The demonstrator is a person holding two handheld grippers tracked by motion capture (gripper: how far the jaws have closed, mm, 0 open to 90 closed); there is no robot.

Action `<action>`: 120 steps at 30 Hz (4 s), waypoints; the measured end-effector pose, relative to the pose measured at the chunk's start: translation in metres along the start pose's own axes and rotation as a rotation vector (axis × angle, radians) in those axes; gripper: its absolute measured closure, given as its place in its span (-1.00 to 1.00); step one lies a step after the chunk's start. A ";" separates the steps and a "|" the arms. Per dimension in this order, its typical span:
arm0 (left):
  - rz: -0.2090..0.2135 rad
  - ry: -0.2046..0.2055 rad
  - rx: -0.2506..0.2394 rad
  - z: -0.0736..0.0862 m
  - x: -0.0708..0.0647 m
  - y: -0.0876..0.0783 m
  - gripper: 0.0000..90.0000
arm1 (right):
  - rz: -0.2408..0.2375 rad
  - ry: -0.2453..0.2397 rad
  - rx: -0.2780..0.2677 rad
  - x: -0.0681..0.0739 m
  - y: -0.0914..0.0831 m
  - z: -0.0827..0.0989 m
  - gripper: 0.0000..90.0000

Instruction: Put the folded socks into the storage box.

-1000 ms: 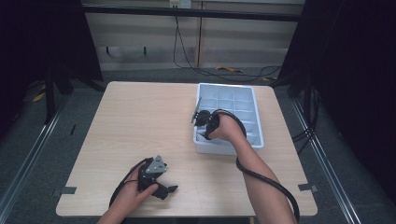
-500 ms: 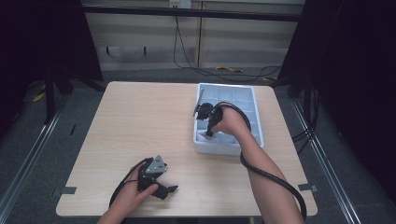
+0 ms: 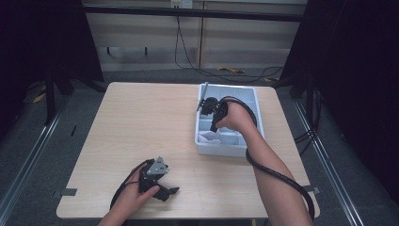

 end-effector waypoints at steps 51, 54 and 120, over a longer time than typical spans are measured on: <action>0.001 0.001 0.002 0.000 0.000 0.000 -0.80 | -0.039 -0.015 0.010 -0.010 0.026 -0.008 0.98; -0.003 0.002 0.007 0.000 0.000 0.000 -0.80 | -0.044 -0.034 0.017 -0.004 0.029 -0.008 0.98; 0.003 0.007 0.005 0.000 -0.001 0.000 -0.82 | -0.020 0.102 -0.129 0.021 0.002 0.010 -0.09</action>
Point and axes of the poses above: each handheld gripper's, and its own axes: y roughly forward along the jaws, z roughly out of its underside, x roughly to its left, the point moved 9 cm from there along y, roughly forward along the jaws, and after that the axes turned 14 degrees about x, right-handed, at the moved point
